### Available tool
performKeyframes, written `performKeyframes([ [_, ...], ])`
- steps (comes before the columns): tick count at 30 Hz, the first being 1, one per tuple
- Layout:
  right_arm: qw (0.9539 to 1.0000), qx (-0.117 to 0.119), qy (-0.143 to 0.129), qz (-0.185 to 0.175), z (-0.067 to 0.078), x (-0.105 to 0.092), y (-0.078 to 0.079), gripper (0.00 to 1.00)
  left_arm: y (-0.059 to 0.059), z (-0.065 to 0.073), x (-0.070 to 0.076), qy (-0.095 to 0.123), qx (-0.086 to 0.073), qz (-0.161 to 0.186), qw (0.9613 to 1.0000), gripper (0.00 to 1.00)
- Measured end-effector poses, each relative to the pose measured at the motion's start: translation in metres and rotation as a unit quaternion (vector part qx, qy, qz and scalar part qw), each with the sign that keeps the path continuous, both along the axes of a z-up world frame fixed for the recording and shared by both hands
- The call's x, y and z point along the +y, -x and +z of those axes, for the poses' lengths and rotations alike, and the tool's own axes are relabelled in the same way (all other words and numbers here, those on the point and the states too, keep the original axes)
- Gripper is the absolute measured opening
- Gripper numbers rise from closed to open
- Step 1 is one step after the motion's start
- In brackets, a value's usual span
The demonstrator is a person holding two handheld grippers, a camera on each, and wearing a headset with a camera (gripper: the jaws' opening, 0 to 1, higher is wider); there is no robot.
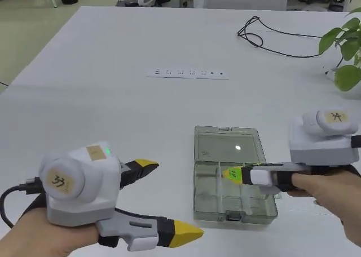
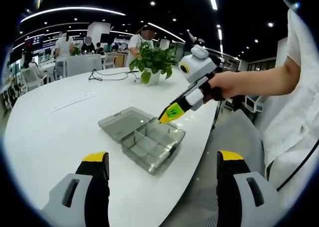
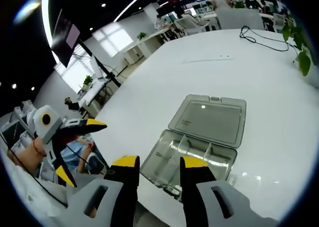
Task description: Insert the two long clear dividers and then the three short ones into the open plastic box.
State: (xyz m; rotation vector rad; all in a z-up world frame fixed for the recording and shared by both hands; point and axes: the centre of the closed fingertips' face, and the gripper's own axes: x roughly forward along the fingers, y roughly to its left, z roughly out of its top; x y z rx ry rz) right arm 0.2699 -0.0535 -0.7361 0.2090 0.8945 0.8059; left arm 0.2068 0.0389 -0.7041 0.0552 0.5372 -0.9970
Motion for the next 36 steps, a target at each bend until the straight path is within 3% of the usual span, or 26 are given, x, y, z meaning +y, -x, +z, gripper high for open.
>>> performKeyframes([
  [3, 0.9991, -0.035, 0.008, 0.022, 0.008, -0.011, -0.001, 0.34, -0.001, 0.0, 0.0, 0.005, 0.001, 0.007, 1.0, 0.91],
  [7, 0.9985, -0.044, 0.003, 0.031, 0.014, -0.023, 0.002, 0.39, 0.0, 0.002, 0.0, -0.002, -0.007, 0.004, 1.0, 0.91],
  [13, 0.9956, -0.069, 0.037, 0.052, 0.014, -0.048, 0.004, 0.42, -0.003, -0.001, 0.005, -0.003, -0.004, 0.006, 1.0, 0.91],
  [17, 0.989, -0.099, 0.07, 0.085, 0.013, -0.066, 0.002, 0.47, -0.008, -0.001, 0.008, 0.0, -0.002, 0.006, 1.0, 0.92],
  [20, 0.9774, -0.132, 0.119, 0.114, 0.008, -0.084, -0.001, 0.48, -0.014, -0.004, 0.008, 0.001, 0.001, 0.004, 1.0, 0.93],
  [22, 0.9762, -0.124, 0.126, 0.126, 0.003, -0.088, 0.002, 0.51, -0.016, -0.006, 0.007, 0.0, 0.003, 0.001, 1.0, 0.93],
  [25, 0.965, -0.136, 0.155, 0.162, -0.003, -0.097, 0.002, 0.55, -0.018, -0.007, 0.006, 0.003, 0.007, -0.004, 1.0, 0.94],
  [27, 0.9501, -0.152, 0.183, 0.202, -0.009, -0.103, 0.002, 0.55, -0.019, -0.009, 0.007, 0.001, 0.01, -0.007, 0.9999, 0.94],
  [29, 0.939, -0.162, 0.196, 0.231, -0.014, -0.106, 0.002, 0.55, -0.02, -0.01, 0.007, 0.001, 0.011, -0.009, 0.9999, 0.94],
  [31, 0.9305, -0.162, 0.208, 0.254, -0.021, -0.109, 0.002, 0.55, -0.022, -0.01, 0.006, 0.003, 0.013, -0.01, 0.9999, 0.95],
  [32, 0.9234, -0.163, 0.214, 0.274, -0.025, -0.111, 0.002, 0.55, -0.023, -0.011, 0.006, 0.004, 0.013, -0.01, 0.9999, 0.95],
  [34, 0.9136, -0.155, 0.231, 0.296, -0.034, -0.115, 0.003, 0.52, -0.025, -0.012, 0.005, 0.006, 0.015, -0.012, 0.9998, 0.96],
  [35, 0.904, -0.157, 0.238, 0.318, -0.04, -0.115, 0.004, 0.51, -0.025, -0.012, 0.005, 0.006, 0.015, -0.012, 0.9998, 0.96],
  [36, 0.8977, -0.157, 0.243, 0.332, -0.043, -0.116, 0.005, 0.51, -0.026, -0.013, 0.004, 0.006, 0.016, -0.014, 0.9998, 0.96],
])
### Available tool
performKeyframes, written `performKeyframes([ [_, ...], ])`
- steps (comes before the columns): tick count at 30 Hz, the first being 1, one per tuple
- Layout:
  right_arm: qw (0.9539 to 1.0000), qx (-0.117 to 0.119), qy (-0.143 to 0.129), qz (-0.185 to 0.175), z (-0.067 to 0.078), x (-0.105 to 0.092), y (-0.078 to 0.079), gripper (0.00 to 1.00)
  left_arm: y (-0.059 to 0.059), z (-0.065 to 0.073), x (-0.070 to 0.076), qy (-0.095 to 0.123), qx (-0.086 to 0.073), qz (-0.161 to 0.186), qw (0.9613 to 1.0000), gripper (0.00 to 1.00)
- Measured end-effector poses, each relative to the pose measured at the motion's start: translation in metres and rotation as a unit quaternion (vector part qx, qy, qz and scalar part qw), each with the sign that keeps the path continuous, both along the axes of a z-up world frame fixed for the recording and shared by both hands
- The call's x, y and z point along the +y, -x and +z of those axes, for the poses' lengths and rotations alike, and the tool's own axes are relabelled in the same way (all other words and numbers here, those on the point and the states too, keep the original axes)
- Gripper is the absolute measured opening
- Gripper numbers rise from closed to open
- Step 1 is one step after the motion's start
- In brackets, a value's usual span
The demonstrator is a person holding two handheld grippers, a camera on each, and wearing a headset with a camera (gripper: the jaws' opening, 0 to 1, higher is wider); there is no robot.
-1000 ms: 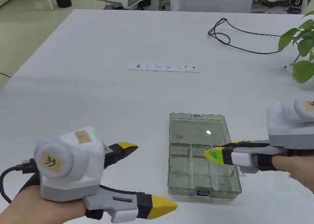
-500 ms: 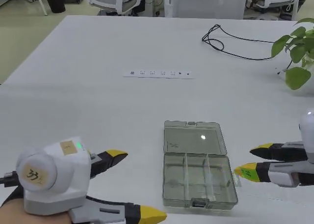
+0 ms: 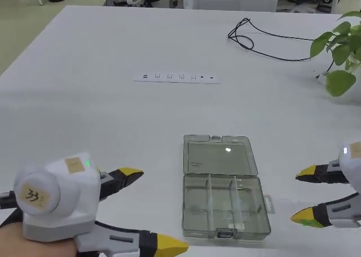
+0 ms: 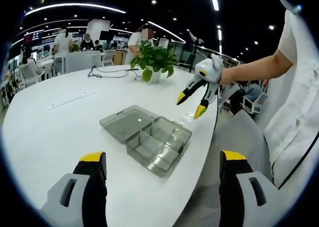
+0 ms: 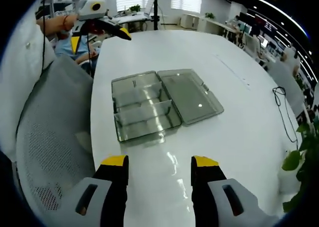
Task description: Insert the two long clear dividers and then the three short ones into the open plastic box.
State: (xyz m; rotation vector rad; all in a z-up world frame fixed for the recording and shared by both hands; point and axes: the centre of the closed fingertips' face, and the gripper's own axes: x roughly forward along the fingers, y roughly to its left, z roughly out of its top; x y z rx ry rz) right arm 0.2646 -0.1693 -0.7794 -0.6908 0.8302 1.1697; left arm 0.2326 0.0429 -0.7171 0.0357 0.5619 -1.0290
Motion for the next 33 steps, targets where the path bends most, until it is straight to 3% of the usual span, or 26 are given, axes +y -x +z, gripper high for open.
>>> performKeyframes([
  [5, 0.9977, 0.009, 0.038, 0.056, -0.019, -0.004, 0.001, 0.51, -0.003, -0.004, 0.0, 0.001, 0.006, -0.002, 1.0, 0.97],
  [7, 0.9963, 0.013, 0.044, 0.073, -0.038, -0.01, -0.005, 0.5, -0.005, -0.004, 0.0, 0.002, 0.007, -0.001, 1.0, 0.97],
  [14, 0.9896, 0.024, 0.088, 0.112, -0.061, -0.016, -0.012, 0.45, -0.009, -0.009, 0.0, 0.002, 0.014, -0.001, 0.9999, 0.97],
  [20, 0.9873, 0.028, 0.099, 0.121, -0.067, -0.017, -0.019, 0.44, -0.011, -0.01, 0.0, 0.001, 0.017, -0.004, 0.9998, 0.98],
  [25, 0.9825, 0.03, 0.115, 0.143, -0.072, -0.018, -0.015, 0.42, -0.013, -0.011, 0.0, 0.002, 0.019, -0.003, 0.9998, 0.97],
  [33, 0.9792, 0.028, 0.129, 0.154, -0.077, -0.02, -0.015, 0.4, -0.014, -0.012, 0.0, 0.002, 0.022, -0.004, 0.9998, 0.97],
])
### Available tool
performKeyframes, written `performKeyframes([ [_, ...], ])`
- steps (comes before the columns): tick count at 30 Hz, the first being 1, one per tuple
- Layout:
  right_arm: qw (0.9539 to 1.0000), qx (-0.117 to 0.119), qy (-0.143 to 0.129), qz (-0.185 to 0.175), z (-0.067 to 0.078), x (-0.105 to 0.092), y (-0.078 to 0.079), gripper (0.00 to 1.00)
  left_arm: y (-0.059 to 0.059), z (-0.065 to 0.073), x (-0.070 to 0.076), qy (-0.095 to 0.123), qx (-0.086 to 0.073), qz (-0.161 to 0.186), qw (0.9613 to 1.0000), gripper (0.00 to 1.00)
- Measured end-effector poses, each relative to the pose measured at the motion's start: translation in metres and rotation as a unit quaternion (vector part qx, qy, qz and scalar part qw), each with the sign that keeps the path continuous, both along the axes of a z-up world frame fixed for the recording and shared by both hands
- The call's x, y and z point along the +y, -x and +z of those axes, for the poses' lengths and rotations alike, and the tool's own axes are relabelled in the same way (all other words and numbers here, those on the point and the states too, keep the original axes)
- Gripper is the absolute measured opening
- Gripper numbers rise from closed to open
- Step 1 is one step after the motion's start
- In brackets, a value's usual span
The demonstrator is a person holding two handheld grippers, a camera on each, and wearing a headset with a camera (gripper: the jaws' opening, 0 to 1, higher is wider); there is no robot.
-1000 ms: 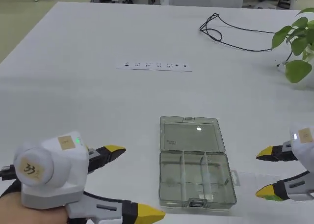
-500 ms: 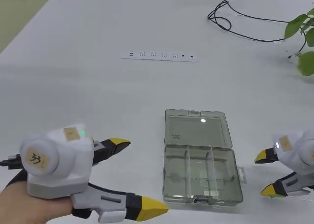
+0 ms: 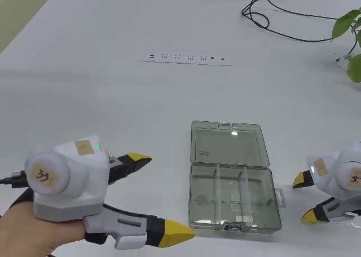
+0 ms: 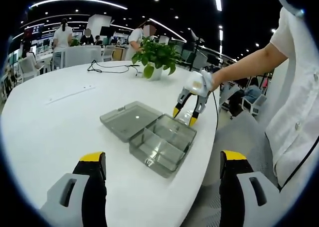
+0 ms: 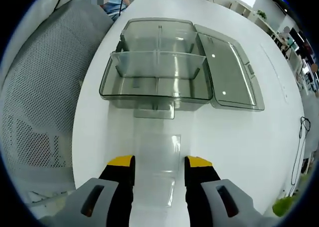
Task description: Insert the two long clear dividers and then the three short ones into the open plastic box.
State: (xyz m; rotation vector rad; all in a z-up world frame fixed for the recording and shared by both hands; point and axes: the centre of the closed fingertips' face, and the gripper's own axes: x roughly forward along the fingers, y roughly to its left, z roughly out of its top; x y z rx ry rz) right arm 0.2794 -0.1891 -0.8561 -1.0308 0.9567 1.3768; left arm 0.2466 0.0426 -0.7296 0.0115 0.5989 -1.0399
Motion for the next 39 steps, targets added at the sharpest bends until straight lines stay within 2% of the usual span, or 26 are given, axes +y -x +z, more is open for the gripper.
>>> performKeyframes([
  [5, 1.0, -0.001, 0.002, 0.003, 0.0, 0.0, 0.0, 0.38, -0.001, 0.0, 0.0, 0.0, -0.001, -0.001, 1.0, 0.97],
  [8, 1.0, -0.002, 0.005, 0.006, 0.001, 0.0, -0.001, 0.33, -0.001, 0.0, 0.0, 0.001, -0.002, -0.001, 1.0, 0.97],
  [16, 1.0, -0.003, 0.009, 0.002, 0.001, 0.0, 0.0, 0.33, -0.001, 0.001, 0.0, 0.001, -0.004, -0.001, 1.0, 0.97],
  [23, 0.9997, -0.009, 0.003, -0.024, 0.003, -0.001, -0.001, 0.32, 0.0, 0.005, -0.001, 0.0, -0.011, -0.004, 0.9999, 0.96],
  [29, 0.998, -0.032, -0.011, -0.052, 0.016, -0.003, -0.005, 0.32, -0.002, 0.013, -0.003, 0.001, -0.021, -0.01, 0.9997, 0.96],
  [33, 0.9958, -0.055, -0.028, -0.068, 0.033, -0.002, -0.007, 0.32, -0.004, 0.022, -0.008, 0.005, -0.03, -0.013, 0.9995, 0.95],
  [36, 0.9938, -0.078, -0.03, -0.074, 0.045, -0.004, -0.009, 0.32, -0.007, 0.03, -0.012, 0.015, -0.034, -0.012, 0.9992, 0.94],
  [39, 0.9917, -0.097, -0.038, -0.076, 0.062, -0.001, -0.006, 0.32, -0.008, 0.033, -0.015, 0.014, -0.033, -0.012, 0.9993, 0.93],
])
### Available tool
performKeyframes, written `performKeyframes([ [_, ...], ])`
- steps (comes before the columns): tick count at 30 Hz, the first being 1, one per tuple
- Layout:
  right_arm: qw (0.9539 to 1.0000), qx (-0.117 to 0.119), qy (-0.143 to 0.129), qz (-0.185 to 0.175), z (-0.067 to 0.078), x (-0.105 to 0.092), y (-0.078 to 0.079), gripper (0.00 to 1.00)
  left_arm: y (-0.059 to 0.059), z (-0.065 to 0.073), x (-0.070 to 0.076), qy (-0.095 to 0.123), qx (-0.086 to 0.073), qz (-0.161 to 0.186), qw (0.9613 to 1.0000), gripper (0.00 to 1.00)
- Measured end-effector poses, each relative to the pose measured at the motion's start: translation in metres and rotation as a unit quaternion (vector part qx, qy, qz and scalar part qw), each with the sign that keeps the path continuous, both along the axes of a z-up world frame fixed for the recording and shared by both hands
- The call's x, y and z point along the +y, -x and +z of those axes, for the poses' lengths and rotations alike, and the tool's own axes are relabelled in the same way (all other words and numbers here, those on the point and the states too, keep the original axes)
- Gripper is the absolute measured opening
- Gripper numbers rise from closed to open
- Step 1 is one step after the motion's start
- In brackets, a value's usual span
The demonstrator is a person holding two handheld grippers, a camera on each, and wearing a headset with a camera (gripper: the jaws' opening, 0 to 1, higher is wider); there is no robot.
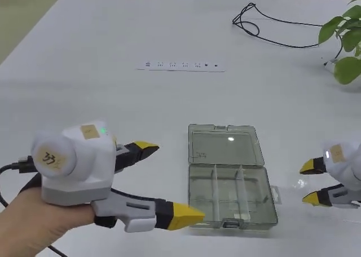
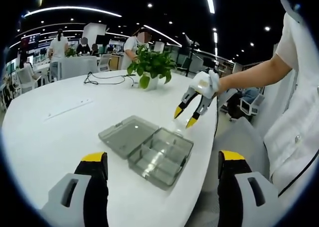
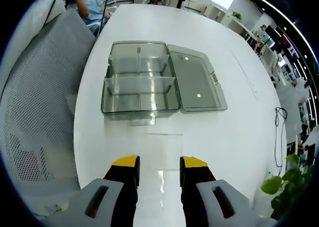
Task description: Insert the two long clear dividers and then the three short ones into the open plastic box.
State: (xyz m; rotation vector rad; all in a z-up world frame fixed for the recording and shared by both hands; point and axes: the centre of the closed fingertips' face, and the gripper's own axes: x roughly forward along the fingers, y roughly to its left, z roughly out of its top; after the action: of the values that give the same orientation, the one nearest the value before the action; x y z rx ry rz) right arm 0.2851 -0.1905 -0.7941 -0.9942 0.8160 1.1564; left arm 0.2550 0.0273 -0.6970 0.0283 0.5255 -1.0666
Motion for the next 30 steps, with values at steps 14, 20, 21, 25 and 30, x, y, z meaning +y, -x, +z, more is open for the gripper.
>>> performKeyframes([
  [14, 0.9971, -0.068, -0.032, 0.014, 0.071, 0.039, 0.024, 0.32, 0.007, 0.03, -0.039, 0.078, 0.048, -0.001, 0.9958, 0.79],
  [20, 0.9949, -0.088, -0.037, 0.033, 0.094, 0.062, 0.039, 0.32, 0.014, 0.039, -0.059, 0.126, 0.112, 0.008, 0.9857, 0.69],
  [21, 0.9947, -0.09, -0.037, 0.034, 0.096, 0.065, 0.04, 0.32, 0.015, 0.037, -0.062, 0.124, 0.12, 0.007, 0.9849, 0.68],
  [25, 0.9934, -0.099, -0.043, 0.04, 0.108, 0.078, 0.046, 0.32, 0.022, 0.036, -0.073, 0.133, 0.141, 0.003, 0.9811, 0.64],
  [30, 0.9918, -0.112, -0.041, 0.047, 0.119, 0.091, 0.05, 0.32, 0.029, 0.04, -0.087, 0.175, 0.189, 0.01, 0.9662, 0.52],
])
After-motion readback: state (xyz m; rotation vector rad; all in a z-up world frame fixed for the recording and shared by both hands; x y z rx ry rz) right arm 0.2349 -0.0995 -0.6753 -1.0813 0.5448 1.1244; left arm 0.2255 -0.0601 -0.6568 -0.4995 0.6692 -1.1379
